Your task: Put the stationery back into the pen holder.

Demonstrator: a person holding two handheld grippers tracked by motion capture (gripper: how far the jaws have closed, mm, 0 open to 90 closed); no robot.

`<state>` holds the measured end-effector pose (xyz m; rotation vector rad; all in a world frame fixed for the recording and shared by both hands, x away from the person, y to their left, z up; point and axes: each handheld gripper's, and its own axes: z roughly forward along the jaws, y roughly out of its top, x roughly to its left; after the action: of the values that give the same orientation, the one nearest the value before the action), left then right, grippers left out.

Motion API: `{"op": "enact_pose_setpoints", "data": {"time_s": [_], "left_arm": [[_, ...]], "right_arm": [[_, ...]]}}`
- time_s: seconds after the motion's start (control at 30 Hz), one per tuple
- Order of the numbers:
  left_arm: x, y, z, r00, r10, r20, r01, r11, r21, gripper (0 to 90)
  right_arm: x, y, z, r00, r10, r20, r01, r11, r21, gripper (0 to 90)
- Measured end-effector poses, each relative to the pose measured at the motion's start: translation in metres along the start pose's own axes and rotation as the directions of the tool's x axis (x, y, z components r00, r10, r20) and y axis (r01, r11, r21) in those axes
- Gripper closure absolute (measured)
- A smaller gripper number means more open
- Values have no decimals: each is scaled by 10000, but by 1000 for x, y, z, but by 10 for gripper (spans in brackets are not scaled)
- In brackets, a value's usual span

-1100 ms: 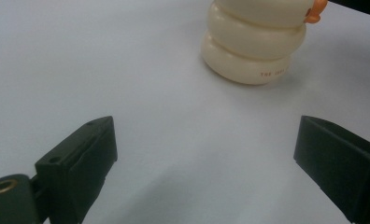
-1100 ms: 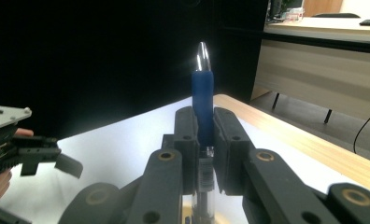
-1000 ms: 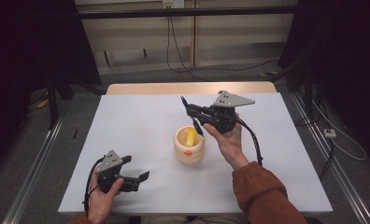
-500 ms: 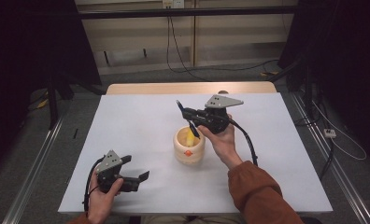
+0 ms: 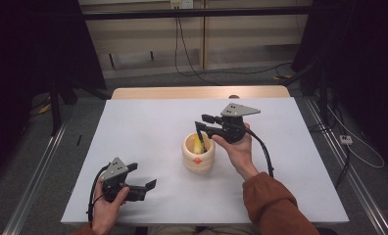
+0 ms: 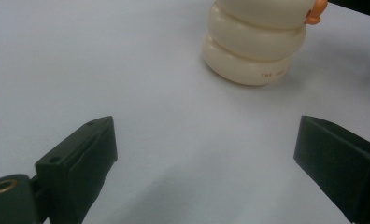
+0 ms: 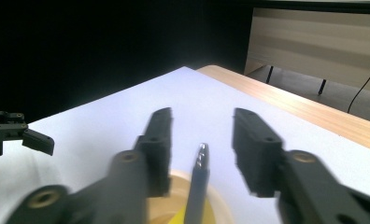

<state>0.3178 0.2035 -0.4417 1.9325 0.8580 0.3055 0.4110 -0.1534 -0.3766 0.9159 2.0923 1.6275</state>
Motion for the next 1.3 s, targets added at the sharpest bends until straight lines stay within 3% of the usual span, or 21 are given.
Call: {"op": "enact_pose_setpoints", "data": {"time_s": [0.37, 0.5, 0.83, 1.0, 1.3], "left_arm": [[0, 0, 0, 10000, -42, -12, 42, 10000, -11, 62], [0, 0, 0, 10000, -43, -53, 43, 10000, -7, 62], [1, 0, -1, 9999, -83, -89, 83, 9999, -58, 62], [1, 1, 0, 9999, -73, -95, 72, 10000, -42, 62], [1, 1, -1, 9999, -120, -72, 120, 9999, -75, 62]], "right_arm": [[-3, -1, 0, 9993, 184, 325, -203, 9980, 605, 218], [-5, -2, -4, 9993, 111, 349, -147, 9945, 1038, 161], [-6, -5, -23, 9984, 160, 535, -225, 9921, 1238, 94], [-7, -9, -32, 9992, 291, 280, -329, 9887, 1461, 66], [-7, -20, -51, 9966, 271, 778, -393, 9864, 1599, 70]]}}
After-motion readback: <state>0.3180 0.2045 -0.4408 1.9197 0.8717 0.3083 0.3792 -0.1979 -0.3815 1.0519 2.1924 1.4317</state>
